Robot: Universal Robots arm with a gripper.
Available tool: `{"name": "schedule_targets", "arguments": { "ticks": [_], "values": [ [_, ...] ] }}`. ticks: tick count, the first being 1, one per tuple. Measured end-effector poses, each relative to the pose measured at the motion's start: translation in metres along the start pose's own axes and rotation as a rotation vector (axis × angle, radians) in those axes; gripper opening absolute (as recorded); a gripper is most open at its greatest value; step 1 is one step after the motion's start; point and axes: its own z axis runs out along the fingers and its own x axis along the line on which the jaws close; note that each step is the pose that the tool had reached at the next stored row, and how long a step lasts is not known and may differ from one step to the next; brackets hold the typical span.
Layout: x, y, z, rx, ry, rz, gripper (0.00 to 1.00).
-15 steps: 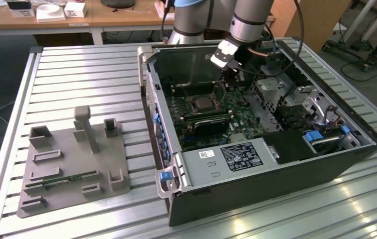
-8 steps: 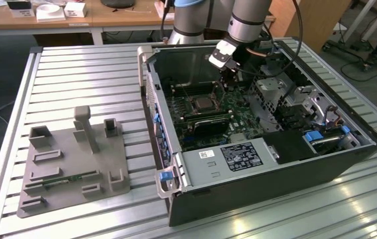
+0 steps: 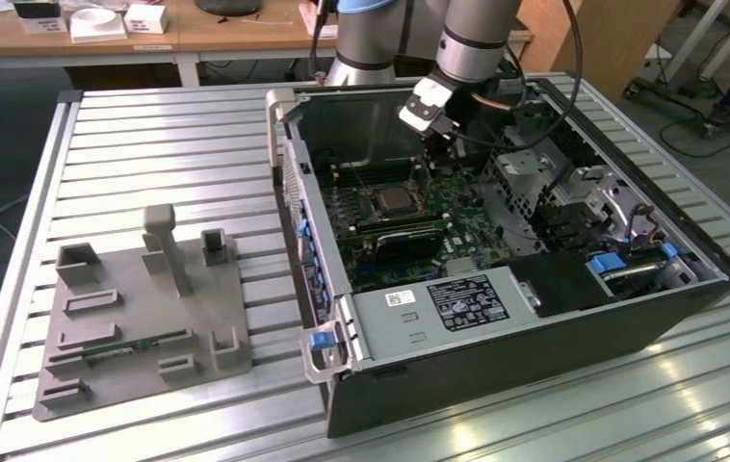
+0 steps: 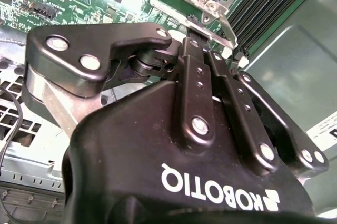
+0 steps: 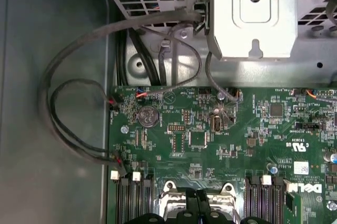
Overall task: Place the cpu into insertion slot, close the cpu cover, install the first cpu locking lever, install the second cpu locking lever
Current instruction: 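Close the cpu cover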
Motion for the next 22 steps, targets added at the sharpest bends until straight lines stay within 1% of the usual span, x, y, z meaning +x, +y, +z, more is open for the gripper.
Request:
{"name": "schedule_targets", "arguments": {
  "ticks": [10,22],
  "values": [
    [0.0000,-0.0069,0.0000,0.0000,0.0000,0.000,0.10],
    [0.0000,-0.0078,0.0000,0.0000,0.0000,0.000,0.10]
  ]
}}
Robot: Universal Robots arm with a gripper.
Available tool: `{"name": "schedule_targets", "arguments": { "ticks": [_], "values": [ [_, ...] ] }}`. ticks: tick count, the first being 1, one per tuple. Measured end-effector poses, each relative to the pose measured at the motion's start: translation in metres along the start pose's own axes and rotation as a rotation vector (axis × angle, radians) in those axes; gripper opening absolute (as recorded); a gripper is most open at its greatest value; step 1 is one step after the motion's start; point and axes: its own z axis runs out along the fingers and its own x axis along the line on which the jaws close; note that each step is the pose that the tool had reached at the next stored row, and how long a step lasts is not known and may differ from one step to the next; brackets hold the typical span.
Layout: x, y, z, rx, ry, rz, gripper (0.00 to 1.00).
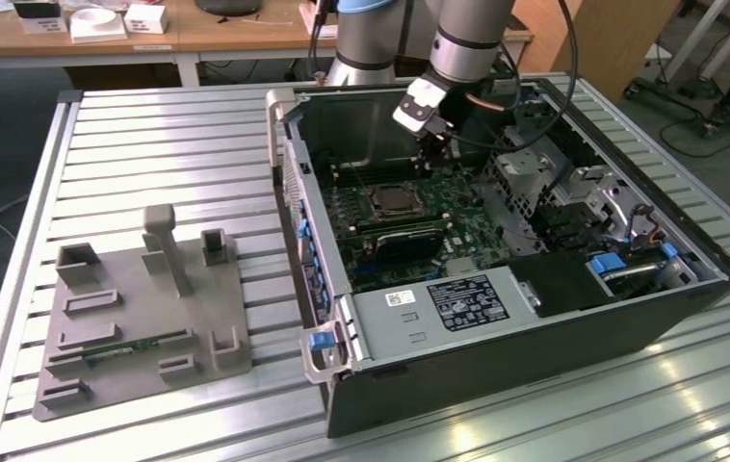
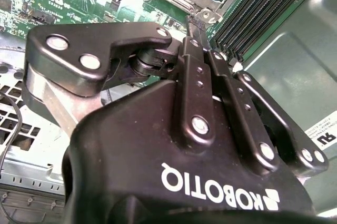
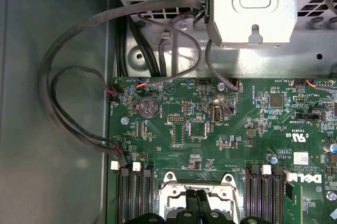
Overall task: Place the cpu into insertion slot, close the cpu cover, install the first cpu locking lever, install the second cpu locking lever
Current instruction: 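Close the cpu cover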
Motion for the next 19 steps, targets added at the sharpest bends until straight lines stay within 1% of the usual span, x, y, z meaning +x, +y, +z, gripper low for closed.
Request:
{"name": "schedule_targets", "arguments": {
  "ticks": [3,7,13,15,19],
  "values": [
    [0.0000,-0.0025,0.0000,0.0000,0.0000,0.000,0.10],
    [0.0001,-0.0081,0.0003,-0.0001,0.0001,0.000,0.10],
    [0.0000,-0.0120,0.0022,0.0000,0.0000,0.000,0.10],
    [-0.0001,-0.0157,0.0026,0.0000,-0.0002,0.000,0.10],
    [0.0000,-0.0285,0.0041,0.0000,-0.0001,-0.001,0.10]
  ]
}}
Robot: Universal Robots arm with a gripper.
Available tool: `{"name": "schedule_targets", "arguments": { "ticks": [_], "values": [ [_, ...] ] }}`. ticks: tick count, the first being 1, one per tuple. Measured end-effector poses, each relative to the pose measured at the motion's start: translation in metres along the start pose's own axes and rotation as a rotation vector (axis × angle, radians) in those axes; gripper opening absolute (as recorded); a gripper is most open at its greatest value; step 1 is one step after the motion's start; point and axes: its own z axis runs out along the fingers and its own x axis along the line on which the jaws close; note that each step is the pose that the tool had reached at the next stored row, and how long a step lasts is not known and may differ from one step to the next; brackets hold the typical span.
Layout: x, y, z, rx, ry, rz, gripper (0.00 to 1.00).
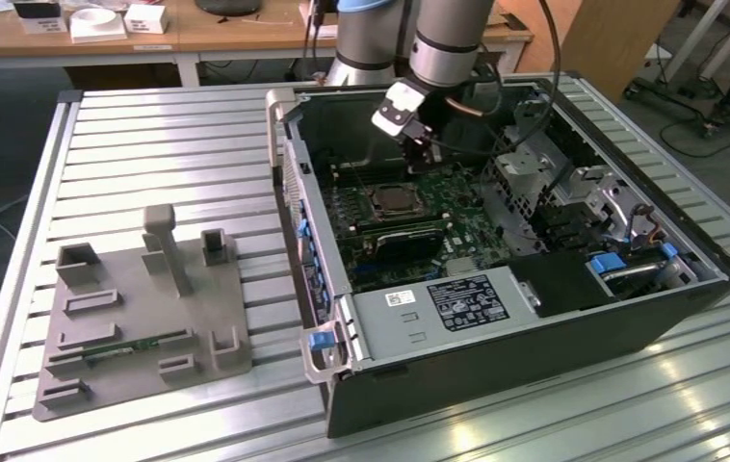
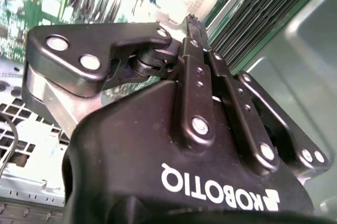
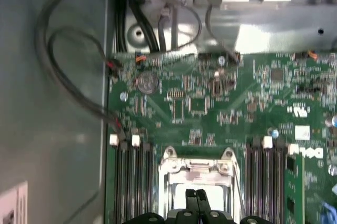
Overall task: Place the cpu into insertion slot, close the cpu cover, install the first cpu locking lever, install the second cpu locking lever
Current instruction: 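Close the cpu cover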
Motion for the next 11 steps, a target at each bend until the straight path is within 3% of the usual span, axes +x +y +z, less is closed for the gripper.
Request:
{"name": "schedule_targets", "arguments": {
  "ticks": [11],
  "values": [
    [-0.0019,-0.0254,0.0095,0.0000,0.0000,0.000,0.10]
  ]
}}
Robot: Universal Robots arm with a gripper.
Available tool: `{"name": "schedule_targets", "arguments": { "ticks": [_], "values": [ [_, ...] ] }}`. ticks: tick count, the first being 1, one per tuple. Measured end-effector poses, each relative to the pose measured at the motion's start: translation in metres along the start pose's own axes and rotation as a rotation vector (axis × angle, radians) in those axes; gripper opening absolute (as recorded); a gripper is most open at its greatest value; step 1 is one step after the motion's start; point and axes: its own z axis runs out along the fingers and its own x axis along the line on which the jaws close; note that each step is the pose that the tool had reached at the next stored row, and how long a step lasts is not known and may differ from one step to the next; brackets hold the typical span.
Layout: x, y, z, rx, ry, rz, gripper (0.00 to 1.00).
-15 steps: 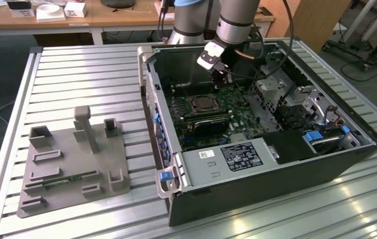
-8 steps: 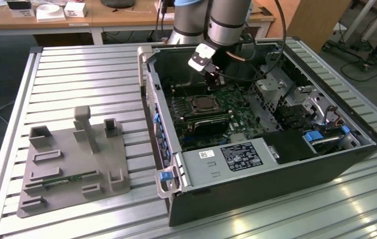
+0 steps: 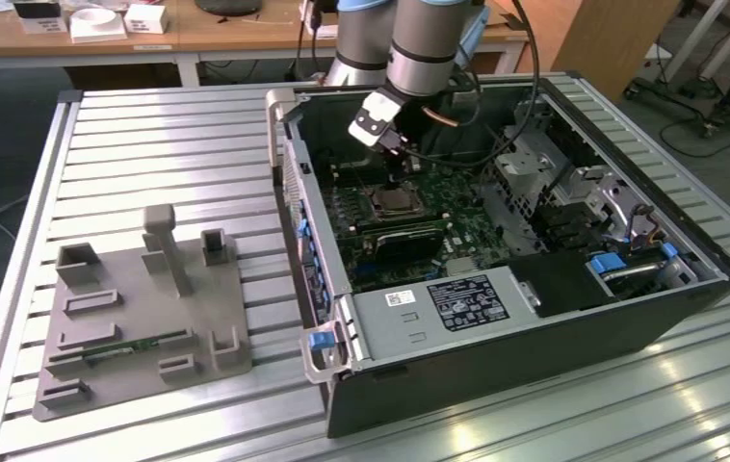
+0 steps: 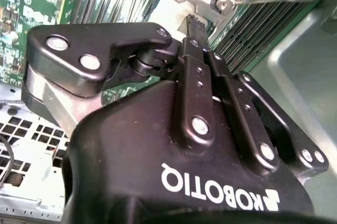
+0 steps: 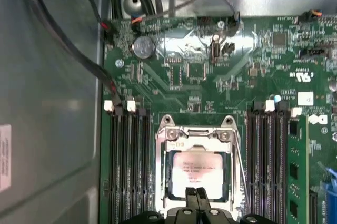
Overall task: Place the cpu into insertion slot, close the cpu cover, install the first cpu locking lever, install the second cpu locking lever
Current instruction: 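Close the cpu cover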
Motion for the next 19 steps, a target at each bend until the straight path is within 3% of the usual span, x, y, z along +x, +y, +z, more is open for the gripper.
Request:
{"name": "schedule_targets", "arguments": {
  "ticks": [12,19],
  "values": [
    [-0.0003,-0.0111,0.0145,0.0000,0.0000,0.000,0.10],
    [-0.0004,-0.0126,0.0194,0.0000,-0.0001,0.000,0.10]
  ]
}}
